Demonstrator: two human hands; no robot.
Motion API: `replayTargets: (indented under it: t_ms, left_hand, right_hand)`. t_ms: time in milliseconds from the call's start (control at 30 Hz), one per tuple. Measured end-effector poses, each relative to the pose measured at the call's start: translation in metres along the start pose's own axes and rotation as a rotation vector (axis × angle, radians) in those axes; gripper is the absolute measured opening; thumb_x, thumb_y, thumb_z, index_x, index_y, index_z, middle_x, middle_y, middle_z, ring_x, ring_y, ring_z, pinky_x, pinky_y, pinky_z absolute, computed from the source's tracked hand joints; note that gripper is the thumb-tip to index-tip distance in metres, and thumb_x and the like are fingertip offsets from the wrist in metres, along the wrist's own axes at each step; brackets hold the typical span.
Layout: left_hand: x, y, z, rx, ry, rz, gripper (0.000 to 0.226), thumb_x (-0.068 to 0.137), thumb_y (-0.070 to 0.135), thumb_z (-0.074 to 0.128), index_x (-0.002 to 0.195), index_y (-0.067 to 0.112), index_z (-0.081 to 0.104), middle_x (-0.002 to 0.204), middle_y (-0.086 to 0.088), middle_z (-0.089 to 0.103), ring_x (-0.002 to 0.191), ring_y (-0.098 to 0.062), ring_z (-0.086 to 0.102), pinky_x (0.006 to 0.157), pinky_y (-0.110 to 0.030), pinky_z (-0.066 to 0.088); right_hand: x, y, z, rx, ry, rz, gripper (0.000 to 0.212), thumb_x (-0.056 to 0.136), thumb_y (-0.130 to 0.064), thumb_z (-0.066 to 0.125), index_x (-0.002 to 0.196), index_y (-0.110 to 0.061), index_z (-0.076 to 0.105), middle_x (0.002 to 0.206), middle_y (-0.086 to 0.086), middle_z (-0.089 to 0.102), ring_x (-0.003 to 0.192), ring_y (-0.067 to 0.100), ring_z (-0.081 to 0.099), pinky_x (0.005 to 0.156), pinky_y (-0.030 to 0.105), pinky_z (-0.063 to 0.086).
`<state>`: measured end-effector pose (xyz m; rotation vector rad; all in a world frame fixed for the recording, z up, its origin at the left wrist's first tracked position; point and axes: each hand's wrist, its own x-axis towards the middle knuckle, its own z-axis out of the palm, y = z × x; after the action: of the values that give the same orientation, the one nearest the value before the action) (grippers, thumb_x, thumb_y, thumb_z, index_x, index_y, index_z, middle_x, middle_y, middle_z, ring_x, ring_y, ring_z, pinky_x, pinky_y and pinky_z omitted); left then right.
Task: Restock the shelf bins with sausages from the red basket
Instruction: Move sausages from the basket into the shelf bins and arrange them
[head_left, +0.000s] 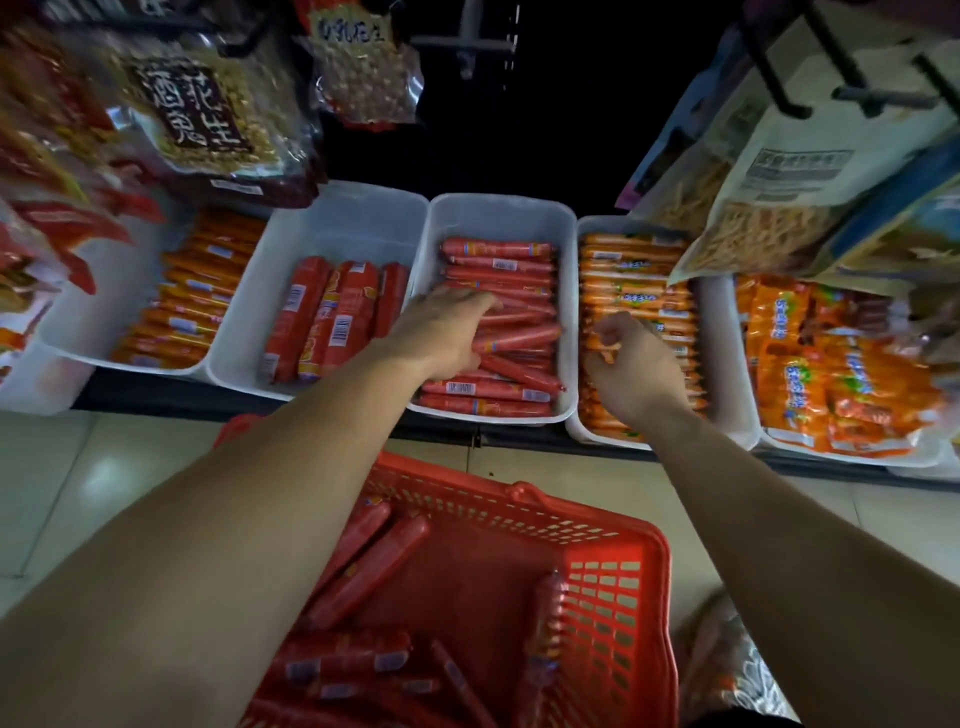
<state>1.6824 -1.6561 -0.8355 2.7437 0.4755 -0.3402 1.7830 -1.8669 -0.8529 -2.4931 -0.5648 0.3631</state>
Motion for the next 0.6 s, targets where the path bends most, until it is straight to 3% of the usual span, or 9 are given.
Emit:
replayTargets:
  t_ms: [67,133,233,333,400,467,600]
  left_hand:
    - [-0.008,-0.007,0.004,-0.018,0.086,0.014,0.077,0.080,0.031,0.079,0.147,0.026,0.042,0.151,0.001,0.046,0.137,-0.023,0.042,0.113,-0.044,0.035]
    - [-0.019,-0.021,0.009,-0.036,0.193,0.017,0.067,0.082,0.030,0.077,0.143,0.023,0.049,0.146,0.000,0.052,0.131,-0.025,0.048,0.109,-0.044,0.041]
    - [-0.037,-0.045,0.014,-0.023,0.266,-0.020,0.053,0.083,0.029,0.074,0.133,0.021,0.058,0.134,-0.002,0.060,0.124,-0.027,0.053,0.102,-0.044,0.045]
    - [-0.049,-0.065,0.012,-0.035,0.300,-0.099,0.046,0.085,0.029,0.071,0.129,0.023,0.060,0.130,-0.002,0.061,0.120,-0.026,0.055,0.098,-0.043,0.048]
    - [-0.053,-0.073,0.010,-0.093,0.307,-0.173,0.045,0.085,0.028,0.070,0.129,0.024,0.059,0.130,-0.003,0.061,0.119,-0.026,0.055,0.098,-0.044,0.048]
    - [-0.055,-0.075,0.010,-0.162,0.314,-0.227,0.044,0.085,0.025,0.070,0.128,0.025,0.059,0.130,-0.003,0.060,0.119,-0.025,0.055,0.098,-0.044,0.048]
    - [-0.061,-0.071,0.012,-0.233,0.299,-0.257,0.040,0.088,0.025,0.065,0.128,0.025,0.059,0.129,-0.001,0.058,0.120,-0.025,0.052,0.096,-0.045,0.049]
  right_hand:
    - [-0.002,-0.014,0.004,-0.084,0.059,-0.125,0.041,0.088,-0.026,0.061,0.129,-0.023,0.059,0.129,0.006,0.055,0.117,0.031,0.051,0.093,0.040,0.046]
    - [-0.003,-0.031,0.009,-0.207,0.037,-0.281,0.050,0.089,-0.033,0.058,0.139,-0.027,0.053,0.141,0.005,0.048,0.128,0.031,0.044,0.101,0.046,0.043]
    - [0.005,-0.053,0.024,-0.454,-0.245,-0.412,0.070,0.094,-0.046,0.050,0.156,-0.034,0.022,0.161,0.000,0.024,0.145,0.028,0.026,0.116,0.047,0.026]
    - [0.019,-0.063,0.041,-0.615,-0.479,-0.414,0.074,0.099,-0.053,0.040,0.158,-0.037,-0.002,0.167,-0.004,0.003,0.152,0.026,0.010,0.122,0.044,0.012]
    - [0.028,-0.063,0.048,-0.654,-0.521,-0.372,0.068,0.100,-0.052,0.040,0.157,-0.041,0.005,0.167,-0.005,0.002,0.151,0.030,0.015,0.121,0.045,0.017]
    - [0.034,-0.066,0.051,-0.714,-0.468,-0.365,0.066,0.096,-0.049,0.053,0.154,-0.044,0.022,0.164,-0.003,0.016,0.146,0.032,0.026,0.117,0.048,0.027]
    - [0.030,-0.085,0.053,-0.854,-0.141,-0.366,0.050,0.086,-0.039,0.071,0.131,-0.024,0.057,0.130,0.008,0.057,0.121,0.031,0.053,0.102,0.048,0.040]
